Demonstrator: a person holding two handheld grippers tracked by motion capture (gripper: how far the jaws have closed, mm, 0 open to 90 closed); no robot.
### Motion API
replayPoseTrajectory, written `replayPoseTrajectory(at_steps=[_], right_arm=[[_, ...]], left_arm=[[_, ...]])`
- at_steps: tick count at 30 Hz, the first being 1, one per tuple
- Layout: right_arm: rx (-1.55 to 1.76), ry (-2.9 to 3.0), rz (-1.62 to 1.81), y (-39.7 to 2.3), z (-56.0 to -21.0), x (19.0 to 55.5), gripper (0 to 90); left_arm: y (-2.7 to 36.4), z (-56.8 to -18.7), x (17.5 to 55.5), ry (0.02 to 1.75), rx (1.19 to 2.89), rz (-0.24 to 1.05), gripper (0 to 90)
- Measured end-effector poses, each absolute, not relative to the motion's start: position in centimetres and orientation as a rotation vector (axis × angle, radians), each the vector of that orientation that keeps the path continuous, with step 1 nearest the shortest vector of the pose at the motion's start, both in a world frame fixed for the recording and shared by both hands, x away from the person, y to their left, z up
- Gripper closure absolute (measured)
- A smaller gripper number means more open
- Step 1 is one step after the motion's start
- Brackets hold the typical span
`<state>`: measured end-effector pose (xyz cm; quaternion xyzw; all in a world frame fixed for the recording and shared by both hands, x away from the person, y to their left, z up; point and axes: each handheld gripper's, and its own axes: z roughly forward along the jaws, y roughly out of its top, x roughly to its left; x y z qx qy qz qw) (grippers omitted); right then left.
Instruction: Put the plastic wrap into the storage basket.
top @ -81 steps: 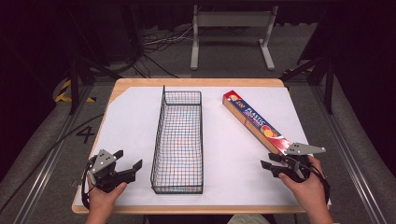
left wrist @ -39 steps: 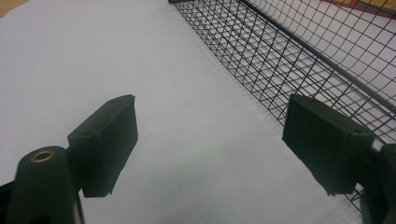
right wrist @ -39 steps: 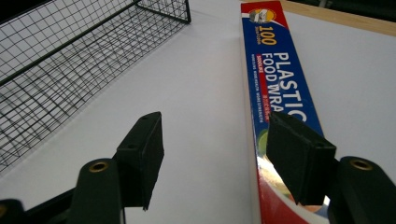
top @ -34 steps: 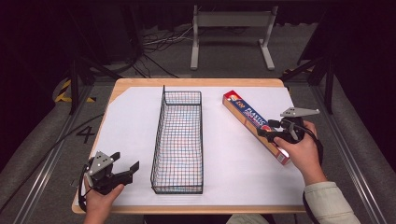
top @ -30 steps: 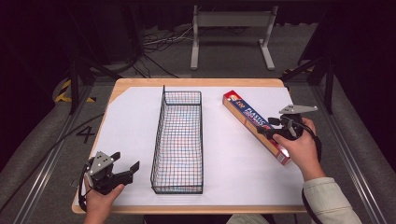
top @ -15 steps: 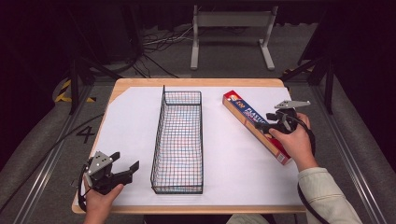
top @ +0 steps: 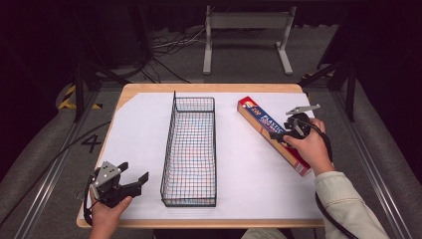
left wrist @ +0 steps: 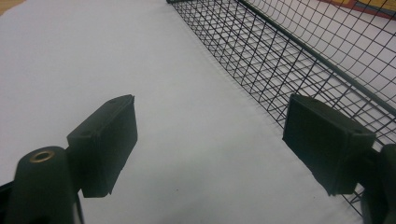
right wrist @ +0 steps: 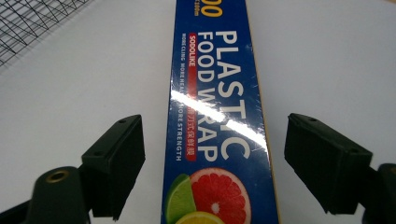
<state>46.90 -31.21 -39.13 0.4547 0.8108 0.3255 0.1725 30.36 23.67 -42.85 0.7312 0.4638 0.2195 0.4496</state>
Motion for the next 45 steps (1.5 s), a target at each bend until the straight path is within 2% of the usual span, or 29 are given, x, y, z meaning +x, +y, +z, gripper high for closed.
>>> replayPoseTrajectory(at_steps=[14,32,45], right_arm=[[1.31,2.38,0.803,-30.4,-39.9,48.2,23.8],[1.316,2.473,0.61,-29.2,-40.7,49.6,34.8],[1.331,2.477,0.549,-28.6,-40.4,49.8,39.2]], left_arm=[[23.5,-42.9,30.4,1.143,1.817,0.547,18.1],[23.6,-43.0,30.5,1.141,1.82,0.545,18.1],[23.7,-42.9,30.3,1.143,1.813,0.537,18.1]])
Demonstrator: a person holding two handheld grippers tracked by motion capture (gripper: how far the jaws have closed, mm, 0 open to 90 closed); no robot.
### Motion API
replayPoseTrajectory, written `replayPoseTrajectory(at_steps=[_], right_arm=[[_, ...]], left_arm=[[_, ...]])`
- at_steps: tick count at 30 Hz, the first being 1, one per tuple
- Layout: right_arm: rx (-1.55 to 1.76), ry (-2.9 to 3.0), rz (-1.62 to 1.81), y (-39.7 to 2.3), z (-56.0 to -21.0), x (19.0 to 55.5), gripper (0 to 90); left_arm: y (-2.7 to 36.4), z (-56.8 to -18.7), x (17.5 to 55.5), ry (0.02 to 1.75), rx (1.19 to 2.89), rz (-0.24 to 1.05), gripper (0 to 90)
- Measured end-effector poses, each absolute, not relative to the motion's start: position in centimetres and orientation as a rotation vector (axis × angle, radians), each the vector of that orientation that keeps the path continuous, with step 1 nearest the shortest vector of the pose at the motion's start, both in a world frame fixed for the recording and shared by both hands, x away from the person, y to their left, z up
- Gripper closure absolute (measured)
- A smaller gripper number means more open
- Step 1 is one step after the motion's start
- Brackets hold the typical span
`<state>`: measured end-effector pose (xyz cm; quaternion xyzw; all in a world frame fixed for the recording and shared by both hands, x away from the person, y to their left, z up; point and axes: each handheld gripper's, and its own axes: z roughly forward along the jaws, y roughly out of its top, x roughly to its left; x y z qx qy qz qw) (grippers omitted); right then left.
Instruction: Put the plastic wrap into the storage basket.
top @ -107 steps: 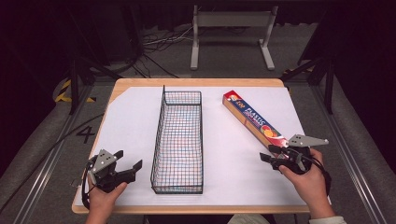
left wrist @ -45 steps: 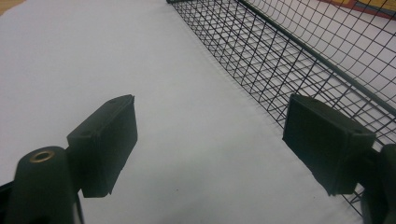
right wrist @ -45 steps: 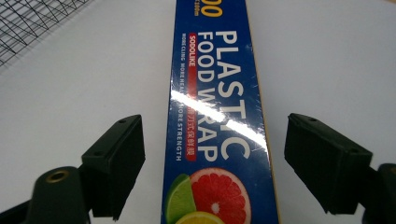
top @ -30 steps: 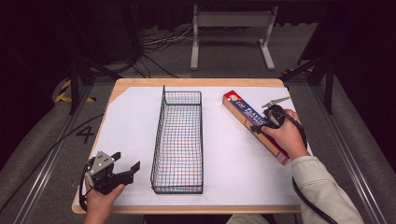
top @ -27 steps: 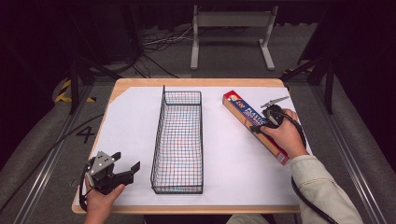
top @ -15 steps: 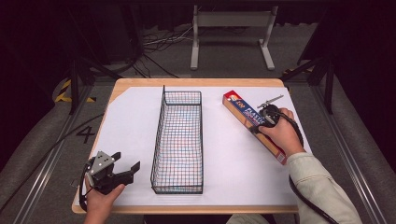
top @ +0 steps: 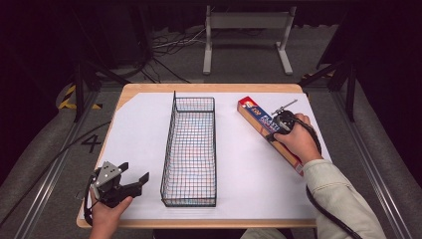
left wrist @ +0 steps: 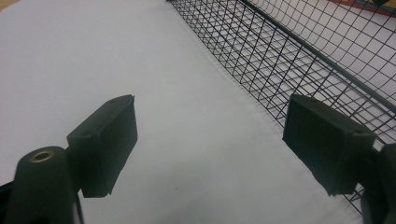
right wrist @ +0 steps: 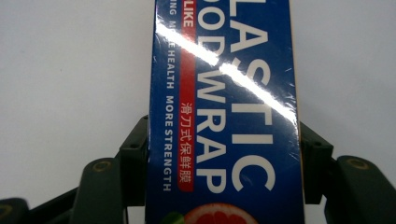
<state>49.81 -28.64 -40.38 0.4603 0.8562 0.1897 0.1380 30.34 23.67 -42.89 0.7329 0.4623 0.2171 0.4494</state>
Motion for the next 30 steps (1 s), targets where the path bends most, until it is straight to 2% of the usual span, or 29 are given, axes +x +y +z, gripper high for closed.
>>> replayPoseTrajectory(at_steps=[11,30], right_arm=[[1.377,2.451,0.543,-28.2,-39.9,48.6,40.1],[1.493,2.372,0.596,-25.7,-35.6,43.7,40.2]], left_arm=[[23.6,-42.8,29.9,1.129,1.811,0.528,18.1],[23.9,-42.7,26.9,1.105,1.806,0.517,18.1]])
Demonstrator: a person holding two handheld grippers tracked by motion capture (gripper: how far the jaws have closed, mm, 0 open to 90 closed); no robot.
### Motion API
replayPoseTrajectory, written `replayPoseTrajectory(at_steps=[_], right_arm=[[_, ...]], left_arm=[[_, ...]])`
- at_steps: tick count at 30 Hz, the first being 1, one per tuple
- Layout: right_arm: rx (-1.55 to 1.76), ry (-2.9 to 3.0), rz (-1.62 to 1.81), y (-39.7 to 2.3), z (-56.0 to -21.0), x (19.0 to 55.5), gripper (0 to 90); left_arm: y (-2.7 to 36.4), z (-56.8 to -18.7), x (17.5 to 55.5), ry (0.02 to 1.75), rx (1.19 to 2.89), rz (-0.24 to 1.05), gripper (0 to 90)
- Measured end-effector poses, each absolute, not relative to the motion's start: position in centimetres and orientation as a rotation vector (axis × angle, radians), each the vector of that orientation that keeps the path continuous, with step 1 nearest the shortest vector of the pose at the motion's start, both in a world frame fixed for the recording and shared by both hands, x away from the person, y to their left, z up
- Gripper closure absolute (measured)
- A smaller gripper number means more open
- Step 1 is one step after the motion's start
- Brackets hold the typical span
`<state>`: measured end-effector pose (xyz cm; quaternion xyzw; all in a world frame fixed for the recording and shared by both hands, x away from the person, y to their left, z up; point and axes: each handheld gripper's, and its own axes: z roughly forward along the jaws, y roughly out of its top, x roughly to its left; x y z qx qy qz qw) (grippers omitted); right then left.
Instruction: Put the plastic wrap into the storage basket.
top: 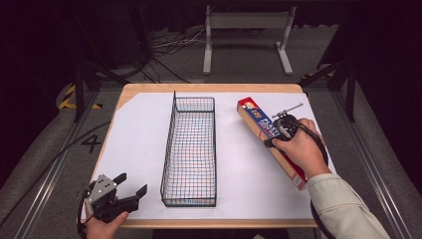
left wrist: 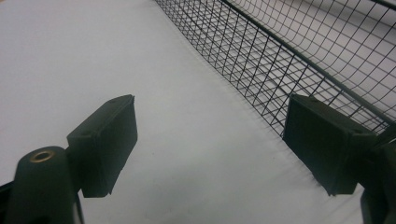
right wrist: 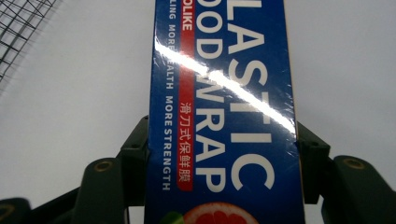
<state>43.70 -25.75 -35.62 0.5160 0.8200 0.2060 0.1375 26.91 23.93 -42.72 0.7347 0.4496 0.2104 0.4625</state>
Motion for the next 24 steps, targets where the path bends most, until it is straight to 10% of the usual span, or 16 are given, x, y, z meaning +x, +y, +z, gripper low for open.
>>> replayPoseTrajectory(at_steps=[24], right_arm=[[1.697,2.185,0.586,-19.5,-31.6,42.4,40.2]], left_arm=[[23.6,-42.9,28.0,1.112,1.801,0.523,18.4]])
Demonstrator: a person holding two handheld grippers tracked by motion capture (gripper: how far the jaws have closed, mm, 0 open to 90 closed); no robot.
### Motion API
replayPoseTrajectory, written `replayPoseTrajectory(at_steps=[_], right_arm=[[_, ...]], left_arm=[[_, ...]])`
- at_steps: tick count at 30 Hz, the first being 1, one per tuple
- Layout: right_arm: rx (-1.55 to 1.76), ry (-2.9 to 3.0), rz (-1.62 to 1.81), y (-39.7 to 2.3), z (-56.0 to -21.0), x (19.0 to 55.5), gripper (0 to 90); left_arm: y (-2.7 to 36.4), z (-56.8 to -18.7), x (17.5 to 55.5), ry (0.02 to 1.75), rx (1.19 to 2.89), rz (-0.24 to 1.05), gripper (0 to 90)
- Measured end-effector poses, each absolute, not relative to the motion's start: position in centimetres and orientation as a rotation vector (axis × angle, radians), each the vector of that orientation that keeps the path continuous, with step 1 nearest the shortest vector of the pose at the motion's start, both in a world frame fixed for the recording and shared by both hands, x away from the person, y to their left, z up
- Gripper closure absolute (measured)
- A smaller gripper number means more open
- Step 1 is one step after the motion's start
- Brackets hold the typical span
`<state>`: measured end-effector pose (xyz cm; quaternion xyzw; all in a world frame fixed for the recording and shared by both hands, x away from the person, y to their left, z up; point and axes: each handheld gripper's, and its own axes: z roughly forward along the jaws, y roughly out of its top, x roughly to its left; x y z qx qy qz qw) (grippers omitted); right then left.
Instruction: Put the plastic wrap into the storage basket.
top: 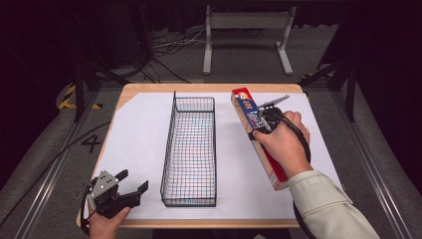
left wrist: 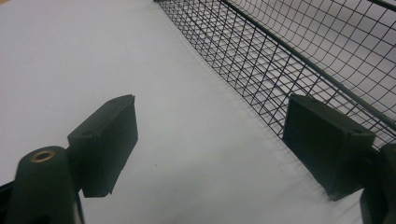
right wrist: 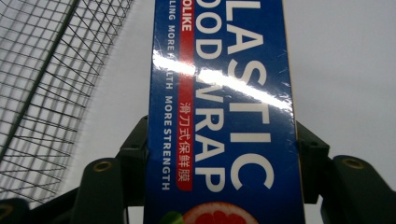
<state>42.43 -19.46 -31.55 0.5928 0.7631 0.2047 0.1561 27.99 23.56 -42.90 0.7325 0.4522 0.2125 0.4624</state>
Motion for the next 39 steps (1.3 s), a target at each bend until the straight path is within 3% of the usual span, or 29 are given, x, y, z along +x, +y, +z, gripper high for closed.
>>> replayPoseTrajectory(at_steps=[19,39], right_arm=[[1.833,2.066,0.605,-11.0,-29.1,41.1,40.2],[1.921,2.009,0.638,-7.5,-30.1,40.8,40.3]], left_arm=[[21.8,-42.3,28.9,1.085,1.854,0.576,18.4],[21.9,-42.4,29.2,1.128,1.834,0.58,18.7]])
